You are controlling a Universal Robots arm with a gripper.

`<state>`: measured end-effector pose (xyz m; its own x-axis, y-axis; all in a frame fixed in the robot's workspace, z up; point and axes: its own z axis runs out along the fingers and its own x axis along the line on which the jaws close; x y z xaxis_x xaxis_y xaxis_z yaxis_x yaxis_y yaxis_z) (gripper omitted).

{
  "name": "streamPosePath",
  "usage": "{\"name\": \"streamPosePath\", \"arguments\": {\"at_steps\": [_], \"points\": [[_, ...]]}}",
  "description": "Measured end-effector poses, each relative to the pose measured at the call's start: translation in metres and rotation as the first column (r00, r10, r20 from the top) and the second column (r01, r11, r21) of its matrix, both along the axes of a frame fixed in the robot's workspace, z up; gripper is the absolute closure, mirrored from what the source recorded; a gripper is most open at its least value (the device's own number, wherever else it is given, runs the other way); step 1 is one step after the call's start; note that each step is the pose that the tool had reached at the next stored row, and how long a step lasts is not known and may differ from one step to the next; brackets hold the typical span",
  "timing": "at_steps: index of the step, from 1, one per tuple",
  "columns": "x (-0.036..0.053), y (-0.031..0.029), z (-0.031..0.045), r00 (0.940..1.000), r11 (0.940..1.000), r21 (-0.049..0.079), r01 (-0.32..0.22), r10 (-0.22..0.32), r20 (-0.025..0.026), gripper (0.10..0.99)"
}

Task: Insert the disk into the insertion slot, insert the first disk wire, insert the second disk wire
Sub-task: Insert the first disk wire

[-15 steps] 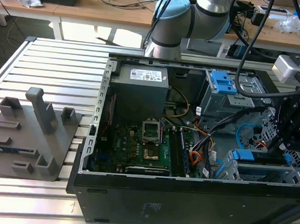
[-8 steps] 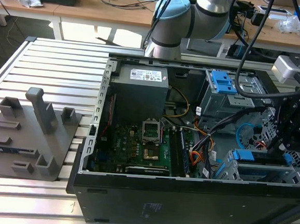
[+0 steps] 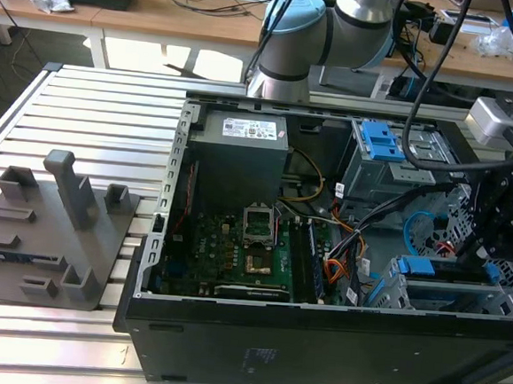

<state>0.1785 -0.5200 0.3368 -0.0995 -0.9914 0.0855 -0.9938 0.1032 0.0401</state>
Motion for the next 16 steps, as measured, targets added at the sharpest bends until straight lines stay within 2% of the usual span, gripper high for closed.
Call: {"name": "streamPosePath", "arguments": {"at_steps": [5,6,7,9,15,16], "points": [[-0.0001,-0.0010,0.0059,1.0000,1.0000,0.003,0.000,0.000,-0.0001,0.914],[-0.0001,-0.0023,0.0061,1.0000,0.9998,0.018,0.000,0.000,-0.0001,0.914],[-0.0001,-0.0046,0.0060,1.0000,0.9992,0.039,0.000,0.000,0.0000,0.914],[-0.0001,-0.0078,0.0059,1.0000,0.9983,0.058,0.000,0.000,-0.0001,0.914],[-0.0001,-0.0165,0.0059,1.0000,0.9981,0.061,0.000,0.000,0.0000,0.914],[-0.0001,-0.0173,0.0059,1.0000,0.9978,0.066,0.000,0.000,0.0000,0.914]]}}
